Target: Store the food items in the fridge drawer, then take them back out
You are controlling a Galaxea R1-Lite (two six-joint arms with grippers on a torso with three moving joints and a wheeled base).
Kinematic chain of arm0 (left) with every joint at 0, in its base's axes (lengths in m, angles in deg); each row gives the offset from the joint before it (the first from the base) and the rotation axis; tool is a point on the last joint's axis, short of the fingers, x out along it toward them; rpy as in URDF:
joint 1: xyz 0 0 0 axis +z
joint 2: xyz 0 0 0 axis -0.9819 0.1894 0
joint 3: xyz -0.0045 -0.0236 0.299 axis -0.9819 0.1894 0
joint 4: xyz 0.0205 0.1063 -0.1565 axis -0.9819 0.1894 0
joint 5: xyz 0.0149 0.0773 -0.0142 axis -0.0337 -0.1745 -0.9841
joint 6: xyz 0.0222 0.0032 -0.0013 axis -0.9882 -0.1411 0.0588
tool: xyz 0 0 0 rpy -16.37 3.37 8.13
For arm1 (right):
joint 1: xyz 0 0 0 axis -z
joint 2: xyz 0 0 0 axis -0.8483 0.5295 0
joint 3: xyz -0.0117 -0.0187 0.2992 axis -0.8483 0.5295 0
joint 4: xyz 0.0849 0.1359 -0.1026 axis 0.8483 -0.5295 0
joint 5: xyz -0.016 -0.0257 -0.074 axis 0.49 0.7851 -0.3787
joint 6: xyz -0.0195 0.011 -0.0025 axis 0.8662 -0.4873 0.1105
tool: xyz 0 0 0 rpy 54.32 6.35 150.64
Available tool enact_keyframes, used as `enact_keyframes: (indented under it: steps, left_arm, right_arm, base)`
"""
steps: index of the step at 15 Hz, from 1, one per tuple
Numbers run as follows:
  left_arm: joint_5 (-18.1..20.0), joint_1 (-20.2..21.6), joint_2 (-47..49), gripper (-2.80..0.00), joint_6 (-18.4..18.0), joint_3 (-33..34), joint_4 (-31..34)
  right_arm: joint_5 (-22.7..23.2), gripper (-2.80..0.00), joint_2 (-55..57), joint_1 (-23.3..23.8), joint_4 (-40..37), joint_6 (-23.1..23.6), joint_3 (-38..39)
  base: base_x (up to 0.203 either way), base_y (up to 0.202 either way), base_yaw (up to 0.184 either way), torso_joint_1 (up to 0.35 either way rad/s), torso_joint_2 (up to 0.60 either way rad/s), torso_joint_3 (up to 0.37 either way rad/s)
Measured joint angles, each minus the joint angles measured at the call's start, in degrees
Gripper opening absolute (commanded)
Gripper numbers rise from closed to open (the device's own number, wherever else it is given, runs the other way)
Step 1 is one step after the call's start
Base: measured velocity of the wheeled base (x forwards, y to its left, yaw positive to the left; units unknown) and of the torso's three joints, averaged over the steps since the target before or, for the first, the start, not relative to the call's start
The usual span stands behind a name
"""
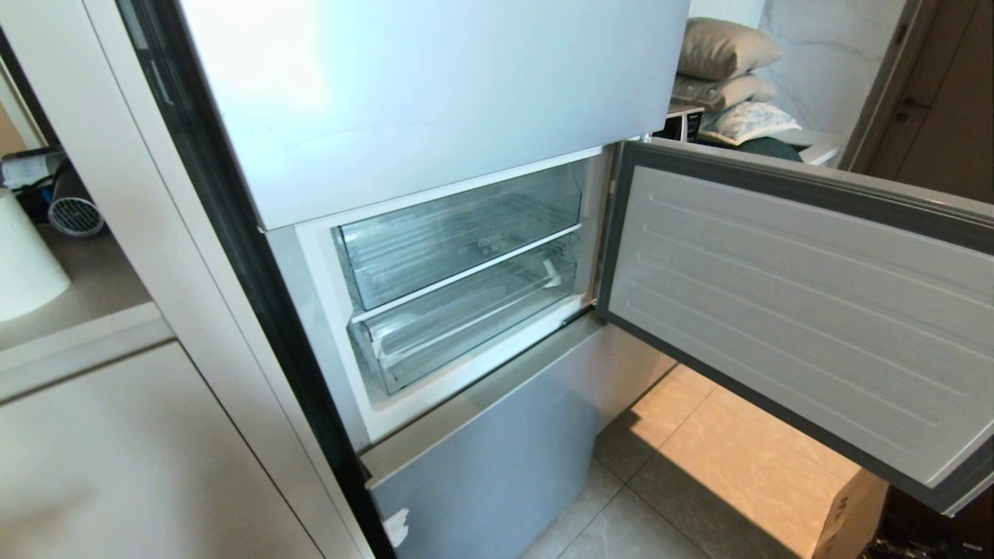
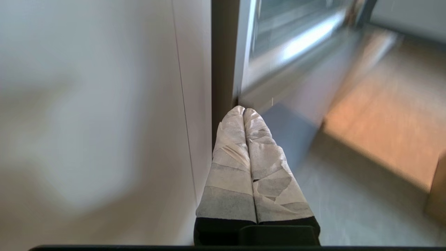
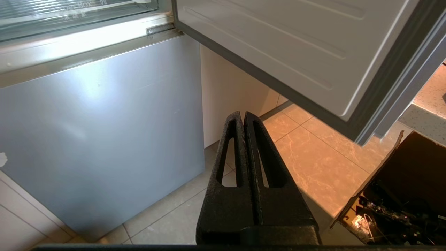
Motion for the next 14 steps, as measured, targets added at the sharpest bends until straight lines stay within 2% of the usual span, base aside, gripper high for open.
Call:
enact_keyframes:
  steps: [3,4,5,7,8,9,11,13,14]
  left_arm:
    - [-1.88,-0.26,-2.33,-2.8,4.87,0.75,-0.37]
    - [-2.06,-0.23,-2.67,-2.8,3.94,0.7,0.09]
    - [-1.83,-0.2,-2.89,-2.8,0.81,0.61,0.09]
    - [1.57,-0.2,-3.14,-2.8,-9.39,0.61,1.36]
    - [2.55,-0.22,-3.17,-2.8,-12.63,0.42,2.09]
    - [2.48,-0.23,-3.2,-2.8,-13.23,0.39,2.28]
    - [0.48,-0.26,-3.22,-2.8,-9.32,0.42,2.43]
    - [-1.2,-0.26,-3.25,-2.8,-3.3,0.45,2.42]
    - [-1.37,-0.26,-3.25,-2.8,-2.04,0.48,2.4]
  right_arm:
    - [0.0,-2.8,0.02,0.01,0.0,-0.01,0.0]
    - [0.0,-2.8,0.02,0.01,0.0,0.0,0.0]
    - [0.0,-2.8,0.02,0.01,0.0,0.02,0.0]
    - [0.0,-2.8,0.02,0.01,0.0,0.0,0.0]
    - [0.01,-2.8,0.02,0.04,0.0,0.0,0.0]
    - [0.0,-2.8,0.02,0.01,0.0,0.0,0.0]
    - [0.0,-2.8,0.01,0.01,0.0,0.01,0.0]
    - [0.0,-2.8,0.02,0.01,-0.02,0.0,0.0]
    - [0.0,-2.8,0.02,0.01,0.0,0.0,0.0]
  base:
    - [0.0,0.0,0.0,0.0,0.0,0.0]
    - [0.0,0.0,0.0,0.0,0.0,0.0]
    - [0.0,0.0,0.0,0.0,0.0,0.0]
    - [0.0,0.0,0.0,0.0,0.0,0.0]
    - [0.0,0.0,0.0,0.0,0.0,0.0]
    - [0.0,0.0,0.0,0.0,0.0,0.0]
    - [0.0,0.0,0.0,0.0,0.0,0.0]
    - [0.0,0.0,0.0,0.0,0.0,0.0]
    - [0.0,0.0,0.0,0.0,0.0,0.0]
